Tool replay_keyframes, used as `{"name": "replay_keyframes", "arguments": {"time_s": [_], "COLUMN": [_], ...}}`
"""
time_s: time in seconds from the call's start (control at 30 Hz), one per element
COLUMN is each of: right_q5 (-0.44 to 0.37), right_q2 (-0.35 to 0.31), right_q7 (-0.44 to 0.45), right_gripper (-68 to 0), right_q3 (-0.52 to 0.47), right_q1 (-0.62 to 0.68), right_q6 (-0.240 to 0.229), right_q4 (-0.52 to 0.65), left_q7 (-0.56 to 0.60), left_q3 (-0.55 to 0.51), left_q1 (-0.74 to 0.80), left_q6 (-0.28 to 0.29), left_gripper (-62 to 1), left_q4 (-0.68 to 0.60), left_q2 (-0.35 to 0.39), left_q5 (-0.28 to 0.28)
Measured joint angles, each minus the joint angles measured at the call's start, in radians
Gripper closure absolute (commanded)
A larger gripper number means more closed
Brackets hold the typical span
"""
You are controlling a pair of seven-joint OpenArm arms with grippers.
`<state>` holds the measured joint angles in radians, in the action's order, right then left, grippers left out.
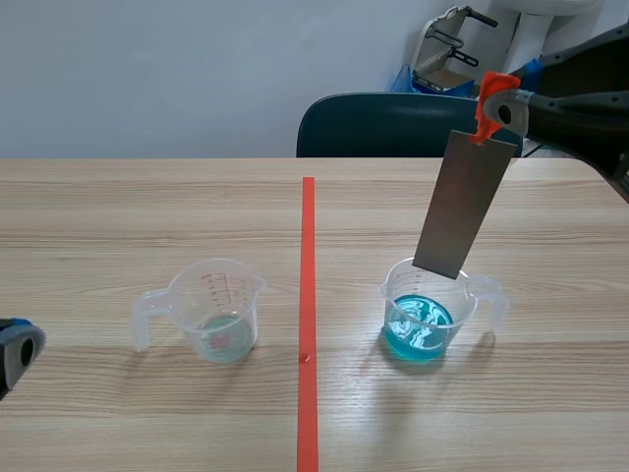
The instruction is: Do the redox reaction experiment
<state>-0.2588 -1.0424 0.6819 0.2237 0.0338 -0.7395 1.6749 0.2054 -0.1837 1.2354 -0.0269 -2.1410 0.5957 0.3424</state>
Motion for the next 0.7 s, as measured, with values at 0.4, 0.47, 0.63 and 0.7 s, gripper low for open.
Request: {"name": "replay_keyframes", "arguments": {"time_s": [0.4,0.47,0.63,0.7], "right_q5": [0.000,0.000,0.000,0.000], "right_q2": [0.000,0.000,0.000,0.000], "right_q7": [0.000,0.000,0.000,0.000], "right_gripper": [-0.8,-0.8,-0.8,-0.8], "right_q3": [0.000,0.000,0.000,0.000], "right_q1": [0.000,0.000,0.000,0.000], "right_q6": [0.000,0.000,0.000,0.000], "right_q4": [0.000,0.000,0.000,0.000], "left_q7": [-0.018,-0.018,-0.018,-0.018], "left_q3": [-0.022,-0.022,-0.022,-0.022], "left_q1": [0.000,0.000,0.000,0.000], "left_q6": [-0.018,-0.018,-0.015,-0.014], "left_gripper": [-59.9,-62.3,-62.3,-62.3], "left_q4": [-0.015,-0.015,-0.015,-0.015], "left_q2": [-0.031,-0.031,-0.031,-0.031], "left_q5": [0.041,0.042,0.040,0.035]}}
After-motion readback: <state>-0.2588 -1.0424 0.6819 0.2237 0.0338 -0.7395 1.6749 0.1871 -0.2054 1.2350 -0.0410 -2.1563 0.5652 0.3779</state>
